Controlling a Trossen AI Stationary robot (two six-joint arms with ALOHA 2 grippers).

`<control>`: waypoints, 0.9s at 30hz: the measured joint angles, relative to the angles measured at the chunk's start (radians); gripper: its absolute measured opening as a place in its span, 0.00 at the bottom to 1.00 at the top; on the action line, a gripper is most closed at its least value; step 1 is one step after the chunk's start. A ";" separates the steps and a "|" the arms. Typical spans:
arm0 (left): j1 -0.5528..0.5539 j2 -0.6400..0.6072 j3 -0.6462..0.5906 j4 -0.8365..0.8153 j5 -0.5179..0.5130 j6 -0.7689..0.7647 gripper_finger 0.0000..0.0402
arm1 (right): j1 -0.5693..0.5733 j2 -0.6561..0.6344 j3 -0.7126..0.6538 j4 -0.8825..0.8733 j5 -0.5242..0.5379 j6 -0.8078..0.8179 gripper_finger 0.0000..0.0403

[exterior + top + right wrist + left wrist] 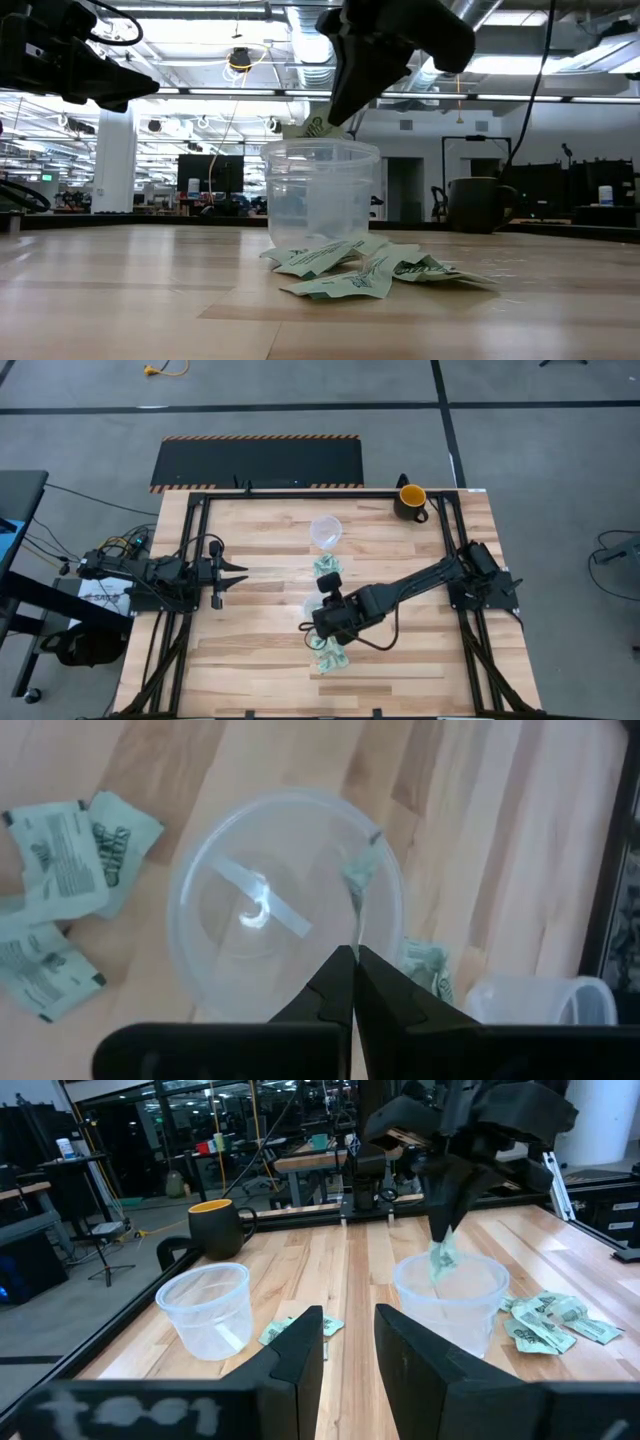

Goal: Pick and place items into bin
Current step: Put the bottom right stevia packet into the bottom bin

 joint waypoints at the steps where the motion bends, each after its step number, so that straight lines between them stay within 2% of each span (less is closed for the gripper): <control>1: 0.000 0.000 0.000 0.000 0.000 0.000 0.21 | 0.000 0.000 0.000 0.000 0.000 0.014 0.00; 16: 0.000 0.000 0.000 0.000 0.000 0.000 0.21 | 0.017 0.000 0.000 0.011 -0.036 0.147 0.00; 21: 0.000 0.000 0.000 0.000 0.000 0.000 0.21 | 0.015 0.000 0.000 0.035 -0.057 0.241 0.00; 27: 0.000 0.000 0.000 0.000 0.000 0.000 0.21 | 0.015 0.000 0.000 0.032 -0.061 0.244 0.00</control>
